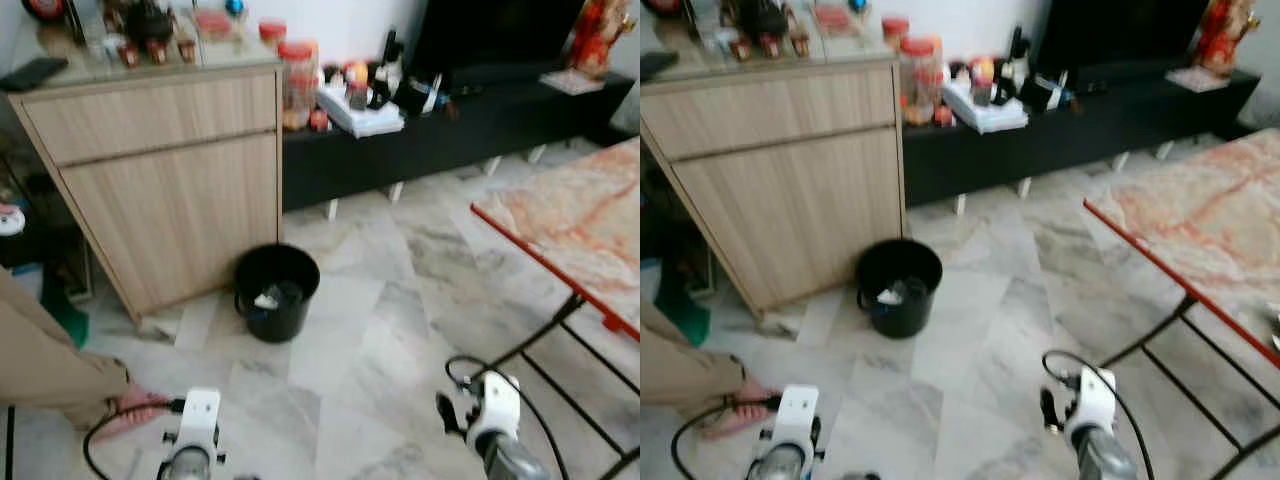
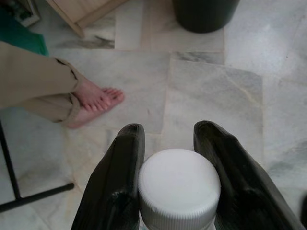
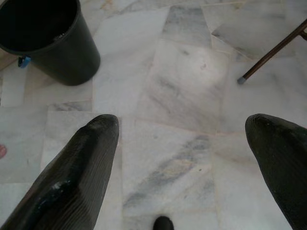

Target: Picking trash to rubbish bin

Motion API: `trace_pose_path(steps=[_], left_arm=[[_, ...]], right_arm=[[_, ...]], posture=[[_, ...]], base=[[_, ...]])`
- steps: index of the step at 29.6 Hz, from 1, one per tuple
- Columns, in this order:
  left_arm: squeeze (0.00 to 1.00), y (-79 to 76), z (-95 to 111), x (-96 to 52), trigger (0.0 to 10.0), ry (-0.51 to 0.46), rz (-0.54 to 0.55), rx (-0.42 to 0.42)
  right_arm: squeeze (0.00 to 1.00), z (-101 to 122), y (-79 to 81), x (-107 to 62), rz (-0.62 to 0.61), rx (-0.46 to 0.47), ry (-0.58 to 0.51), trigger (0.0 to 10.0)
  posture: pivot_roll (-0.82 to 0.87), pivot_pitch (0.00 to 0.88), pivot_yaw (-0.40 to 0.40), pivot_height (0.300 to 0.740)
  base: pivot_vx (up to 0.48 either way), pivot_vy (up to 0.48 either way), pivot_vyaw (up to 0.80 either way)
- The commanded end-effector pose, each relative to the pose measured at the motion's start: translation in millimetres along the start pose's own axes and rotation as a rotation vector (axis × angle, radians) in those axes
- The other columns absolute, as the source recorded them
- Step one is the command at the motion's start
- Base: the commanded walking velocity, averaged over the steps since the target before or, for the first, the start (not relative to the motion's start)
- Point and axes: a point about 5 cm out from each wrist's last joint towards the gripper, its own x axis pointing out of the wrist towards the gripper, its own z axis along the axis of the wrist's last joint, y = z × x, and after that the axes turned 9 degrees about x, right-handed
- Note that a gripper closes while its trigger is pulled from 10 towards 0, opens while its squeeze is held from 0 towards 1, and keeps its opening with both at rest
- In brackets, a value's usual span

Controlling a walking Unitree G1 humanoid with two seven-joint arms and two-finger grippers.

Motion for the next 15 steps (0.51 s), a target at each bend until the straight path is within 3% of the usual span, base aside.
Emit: trace_pose_path(steps=[1,15], left_arm=[[0.0,-4.1,2.6,0.4,10.0,0.0,-0.009,0.021],[0.0,-3.3,5.1,0.6,10.0,-0.016,0.01,0.019]], right_arm=[[0.0,0.6,-5.4,-1.3,-0.017,0.024,-0.004,10.0],[0.0,-0.1,-6.0,-1.6,-0.024,0.026,-0.004,10.0]], posture=[[-0.01,0.058,-0.1,0.74],[-0.01,0.066,-0.099,0.74]], base=[[0.48,0.0,0.0],[0.48,0.0,0.0]])
